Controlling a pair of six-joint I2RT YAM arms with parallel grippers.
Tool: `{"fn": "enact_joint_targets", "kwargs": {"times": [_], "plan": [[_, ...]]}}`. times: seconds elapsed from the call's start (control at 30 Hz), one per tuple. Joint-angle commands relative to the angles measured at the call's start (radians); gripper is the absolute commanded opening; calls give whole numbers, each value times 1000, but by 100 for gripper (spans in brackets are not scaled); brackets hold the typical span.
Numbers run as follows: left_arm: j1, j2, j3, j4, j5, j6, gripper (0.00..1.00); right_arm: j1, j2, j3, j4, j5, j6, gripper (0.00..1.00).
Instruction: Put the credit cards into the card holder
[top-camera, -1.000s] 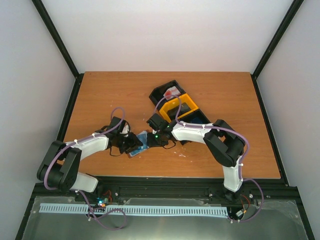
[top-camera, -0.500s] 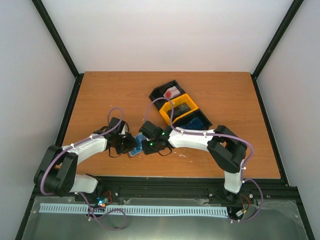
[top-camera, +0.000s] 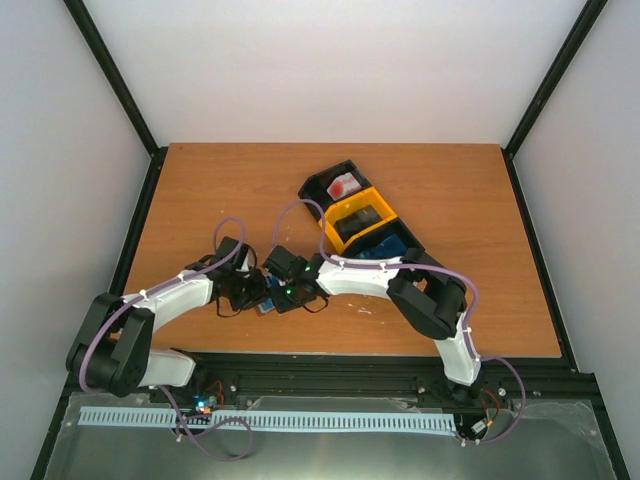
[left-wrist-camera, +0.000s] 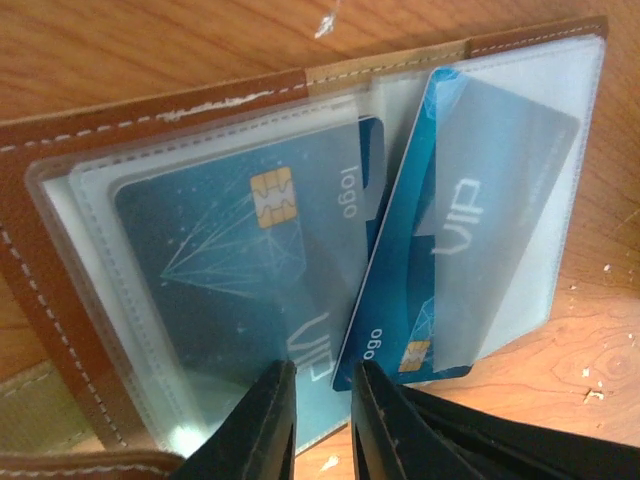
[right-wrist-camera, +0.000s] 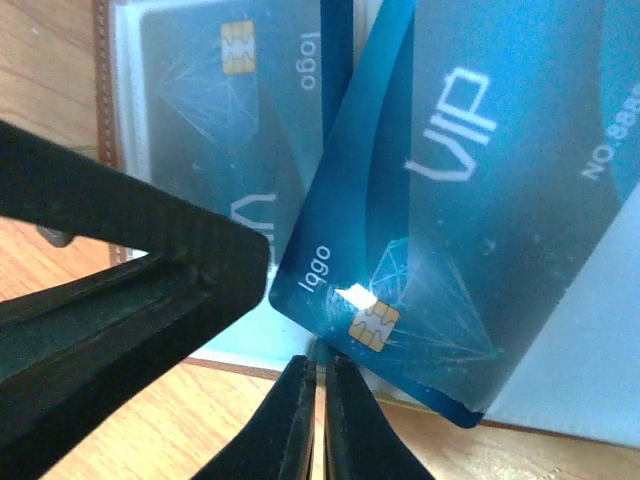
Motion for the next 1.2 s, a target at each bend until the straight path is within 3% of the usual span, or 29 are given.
{"fn": "enact_joint_targets", "kwargs": {"times": [0.0, 0.47, 0.73, 0.87, 1.0, 1.17], "plan": [[13, -23, -22, -23, -1, -1, 17, 3, 24, 25, -12, 21, -27, 5], [25, -23, -69, 9, 38, -13, 14, -18, 21, 22, 44, 204, 8, 5], [27, -20, -84, 25, 39, -7, 14, -87, -43, -63, 224, 79, 48, 8], [27, -40, -82, 32, 40, -11, 16, -123, -77, -78, 210, 66, 34, 19], [27, -42, -72, 53, 49, -29, 26, -159, -73, -69, 142, 106, -5, 32], [27, -31, -71, 86, 50, -96, 27, -186, -26, -30, 61, 100, -66, 34]]}}
